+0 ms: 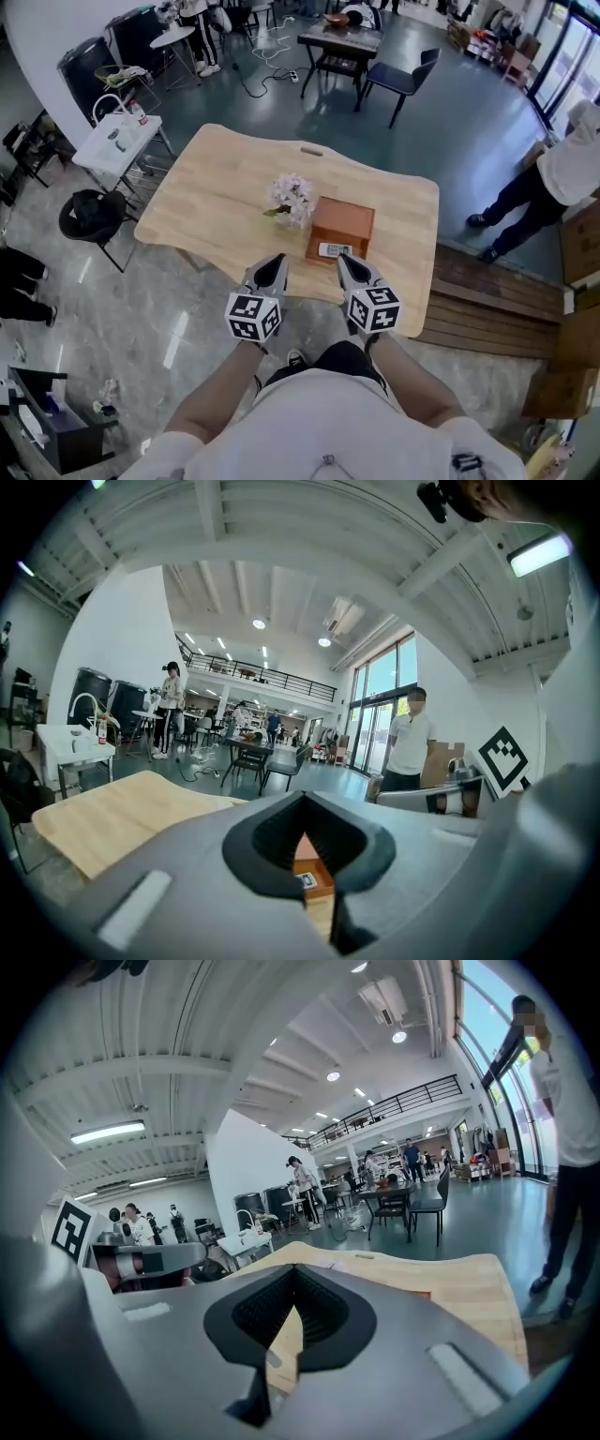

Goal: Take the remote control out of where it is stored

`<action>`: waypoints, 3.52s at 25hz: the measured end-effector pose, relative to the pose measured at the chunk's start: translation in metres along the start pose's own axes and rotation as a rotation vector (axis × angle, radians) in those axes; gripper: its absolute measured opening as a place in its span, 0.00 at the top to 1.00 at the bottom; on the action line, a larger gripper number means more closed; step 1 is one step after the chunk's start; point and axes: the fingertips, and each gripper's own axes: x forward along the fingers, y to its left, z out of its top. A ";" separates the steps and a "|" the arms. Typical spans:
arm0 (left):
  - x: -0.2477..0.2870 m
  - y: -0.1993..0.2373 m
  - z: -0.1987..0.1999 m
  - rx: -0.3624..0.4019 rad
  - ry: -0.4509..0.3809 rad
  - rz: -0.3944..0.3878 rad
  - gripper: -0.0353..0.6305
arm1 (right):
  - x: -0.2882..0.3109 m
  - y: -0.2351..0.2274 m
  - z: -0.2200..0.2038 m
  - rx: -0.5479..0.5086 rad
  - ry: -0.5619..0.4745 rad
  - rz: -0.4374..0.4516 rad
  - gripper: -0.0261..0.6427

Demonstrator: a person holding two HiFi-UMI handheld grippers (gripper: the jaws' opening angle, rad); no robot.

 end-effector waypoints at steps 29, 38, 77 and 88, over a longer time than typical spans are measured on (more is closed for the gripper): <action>0.157 0.050 -0.007 -0.037 0.104 0.161 0.95 | 0.139 -0.113 0.022 -0.016 0.158 0.172 0.92; 0.178 0.061 -0.057 -0.097 0.214 0.083 0.95 | 0.167 -0.146 -0.022 -0.002 0.282 0.097 0.92; 0.142 0.134 -0.199 -0.296 0.387 0.185 0.95 | 0.228 -0.204 -0.308 -0.900 1.199 0.347 0.55; 0.148 0.127 -0.139 -0.204 0.311 0.147 0.95 | 0.208 -0.156 -0.173 -0.654 0.868 0.293 0.56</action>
